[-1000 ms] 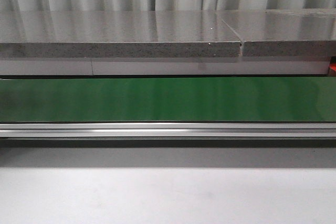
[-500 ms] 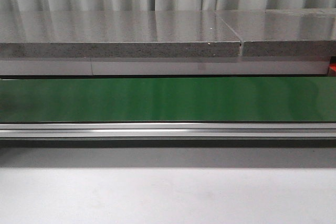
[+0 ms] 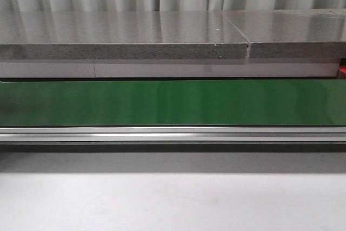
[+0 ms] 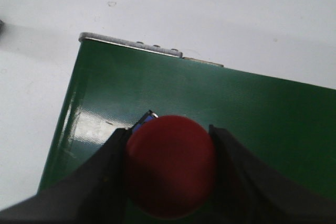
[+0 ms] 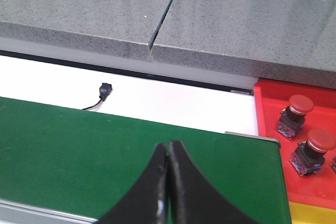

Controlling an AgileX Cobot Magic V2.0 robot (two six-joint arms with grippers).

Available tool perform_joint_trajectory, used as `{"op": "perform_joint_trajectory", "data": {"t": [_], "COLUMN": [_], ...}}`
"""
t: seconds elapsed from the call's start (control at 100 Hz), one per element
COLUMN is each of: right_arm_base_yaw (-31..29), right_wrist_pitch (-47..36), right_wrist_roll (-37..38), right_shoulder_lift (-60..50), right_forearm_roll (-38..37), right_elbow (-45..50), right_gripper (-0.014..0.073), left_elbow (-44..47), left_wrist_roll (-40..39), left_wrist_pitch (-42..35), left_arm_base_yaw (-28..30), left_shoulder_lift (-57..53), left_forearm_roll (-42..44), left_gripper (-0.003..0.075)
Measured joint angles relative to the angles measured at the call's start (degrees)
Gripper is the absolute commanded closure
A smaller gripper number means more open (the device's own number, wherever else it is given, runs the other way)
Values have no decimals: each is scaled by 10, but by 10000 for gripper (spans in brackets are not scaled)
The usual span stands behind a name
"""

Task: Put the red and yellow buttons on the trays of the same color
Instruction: 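Grasp the red push-button with the left gripper and lift it, then lower the red button onto the green belt and open the left gripper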

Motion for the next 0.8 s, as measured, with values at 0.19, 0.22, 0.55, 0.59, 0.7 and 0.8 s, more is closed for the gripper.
{"op": "perform_joint_trajectory", "data": {"t": [0.19, 0.22, 0.55, 0.59, 0.7, 0.8], "right_arm_base_yaw": [0, 0, 0, 0, 0, 0], "right_wrist_pitch": [0, 0, 0, 0, 0, 0], "right_wrist_roll": [0, 0, 0, 0, 0, 0], "right_shoulder_lift": [0, 0, 0, 0, 0, 0], "right_forearm_roll": [0, 0, 0, 0, 0, 0], "right_elbow": [0, 0, 0, 0, 0, 0], "right_gripper": [660, 660, 660, 660, 660, 660], "left_elbow": [0, 0, -1, -2, -4, -10], "left_wrist_roll": [0, 0, 13, 14, 16, 24], "left_wrist_pitch": [-3, -3, 11, 12, 14, 21], "left_arm_base_yaw": [-1, -2, -3, -3, -3, -3], "left_shoulder_lift": [13, 13, 15, 15, 10, -2], "left_forearm_roll": [-8, -9, -6, -6, -6, -6], "left_gripper": [648, 606, 34, 40, 50, 50]}}
